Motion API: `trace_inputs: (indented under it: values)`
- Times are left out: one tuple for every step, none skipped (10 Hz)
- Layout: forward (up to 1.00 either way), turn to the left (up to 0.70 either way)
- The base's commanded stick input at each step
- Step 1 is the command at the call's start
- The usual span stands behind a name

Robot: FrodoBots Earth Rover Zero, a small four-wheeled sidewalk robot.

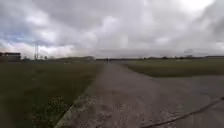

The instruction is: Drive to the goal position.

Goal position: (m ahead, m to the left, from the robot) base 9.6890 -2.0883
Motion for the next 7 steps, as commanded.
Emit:
trace_inputs:
  values:
    - [1.0,0.0]
    - [1.0,0.0]
    - [1.0,0.0]
    - [1.0,0.0]
    - [1.0,0.0]
    - [1.0,0.0]
    - [1.0,0.0]
